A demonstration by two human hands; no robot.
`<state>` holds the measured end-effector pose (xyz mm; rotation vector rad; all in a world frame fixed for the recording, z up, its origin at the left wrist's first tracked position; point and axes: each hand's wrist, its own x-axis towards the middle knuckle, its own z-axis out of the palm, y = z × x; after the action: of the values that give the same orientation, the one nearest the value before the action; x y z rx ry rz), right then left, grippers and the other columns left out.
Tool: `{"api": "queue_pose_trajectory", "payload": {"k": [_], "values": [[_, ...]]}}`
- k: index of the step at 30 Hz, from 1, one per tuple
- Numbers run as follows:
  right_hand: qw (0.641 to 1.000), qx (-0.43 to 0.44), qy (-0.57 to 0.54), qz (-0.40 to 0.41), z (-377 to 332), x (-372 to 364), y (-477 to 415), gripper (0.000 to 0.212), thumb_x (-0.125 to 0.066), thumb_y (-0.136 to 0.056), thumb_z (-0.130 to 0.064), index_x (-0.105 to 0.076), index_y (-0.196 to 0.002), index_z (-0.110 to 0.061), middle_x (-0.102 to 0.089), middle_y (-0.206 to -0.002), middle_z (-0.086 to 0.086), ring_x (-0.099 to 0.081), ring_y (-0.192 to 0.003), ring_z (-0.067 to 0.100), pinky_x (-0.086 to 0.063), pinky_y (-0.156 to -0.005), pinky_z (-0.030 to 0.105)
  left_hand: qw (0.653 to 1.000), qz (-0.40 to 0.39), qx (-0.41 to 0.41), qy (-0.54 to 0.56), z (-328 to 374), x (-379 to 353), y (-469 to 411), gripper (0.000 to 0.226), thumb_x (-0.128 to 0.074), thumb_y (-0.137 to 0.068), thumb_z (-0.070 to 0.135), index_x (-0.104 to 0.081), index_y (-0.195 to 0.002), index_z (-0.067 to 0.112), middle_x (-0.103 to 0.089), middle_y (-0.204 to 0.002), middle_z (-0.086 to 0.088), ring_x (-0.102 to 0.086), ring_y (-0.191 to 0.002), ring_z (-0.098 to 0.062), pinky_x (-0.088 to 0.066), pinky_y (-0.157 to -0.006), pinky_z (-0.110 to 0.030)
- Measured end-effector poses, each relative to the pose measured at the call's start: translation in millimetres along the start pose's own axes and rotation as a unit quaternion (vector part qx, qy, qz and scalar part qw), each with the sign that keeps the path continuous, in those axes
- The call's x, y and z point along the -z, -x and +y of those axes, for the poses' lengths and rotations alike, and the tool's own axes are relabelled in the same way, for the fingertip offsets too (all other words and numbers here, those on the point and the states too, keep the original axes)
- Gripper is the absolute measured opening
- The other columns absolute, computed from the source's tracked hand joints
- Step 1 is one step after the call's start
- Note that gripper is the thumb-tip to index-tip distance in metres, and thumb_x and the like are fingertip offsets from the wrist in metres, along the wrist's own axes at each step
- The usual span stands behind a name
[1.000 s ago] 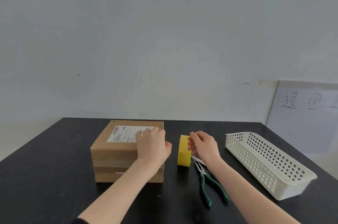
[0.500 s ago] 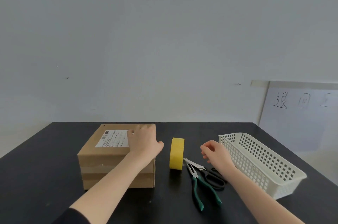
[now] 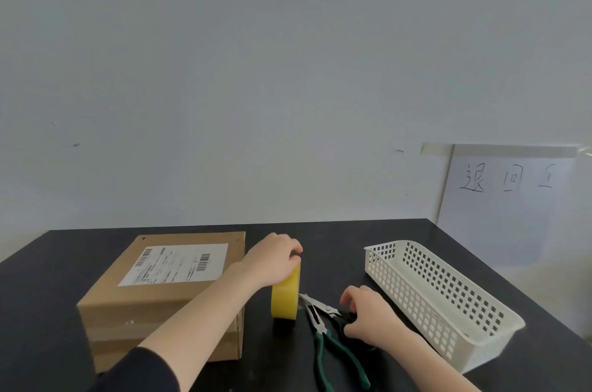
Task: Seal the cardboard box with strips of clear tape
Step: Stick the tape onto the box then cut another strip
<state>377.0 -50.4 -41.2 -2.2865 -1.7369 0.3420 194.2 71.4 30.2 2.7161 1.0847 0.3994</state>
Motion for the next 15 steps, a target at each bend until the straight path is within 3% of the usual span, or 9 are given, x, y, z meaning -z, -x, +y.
{"api": "queue_pose_trajectory", "payload": {"k": [5, 10, 15], "values": [[1.0, -0.014, 0.012, -0.007, 2, -2, -3, 0.039, -0.065, -0.07, -0.026, -0.039, -0.098, -0.028, -0.048, -0.099, -0.004, -0.05, -0.09, 0.018, -0.046, -0.076, 0.028, 0.999, -0.043, 0.006, -0.016, -3, -7, -8, 0.038, -0.034, -0.101, 0.022, -0.056, -0.13, 0.022, -0.058, -0.133, 0.002, -0.045, -0.126, -0.019, -0.042, -0.101, -0.036], [0.999, -0.027, 0.017, -0.033, 2, -1, -3, 0.041, -0.065, -0.071, -0.028, -0.041, -0.103, -0.021, -0.057, -0.102, 0.002, -0.058, -0.088, 0.024, -0.051, -0.066, 0.034, 0.997, -0.08, -0.008, -0.005, -4, 8, -10, 0.035, -0.043, -0.096, 0.022, -0.061, -0.126, 0.024, -0.06, -0.13, 0.003, -0.05, -0.122, -0.017, -0.043, -0.097, -0.032], [1.0, -0.009, 0.004, -0.018, 9, 4, -1, 0.037, -0.064, -0.077, -0.03, -0.036, -0.101, -0.023, -0.06, -0.103, 0.001, -0.055, -0.085, 0.02, -0.042, -0.069, 0.028, 0.994, -0.102, -0.025, -0.004, -3, 19, -7, 0.033, -0.053, -0.091, 0.026, -0.064, -0.123, 0.024, -0.062, -0.126, 0.003, -0.056, -0.113, -0.014, -0.044, -0.085, -0.024]]}}
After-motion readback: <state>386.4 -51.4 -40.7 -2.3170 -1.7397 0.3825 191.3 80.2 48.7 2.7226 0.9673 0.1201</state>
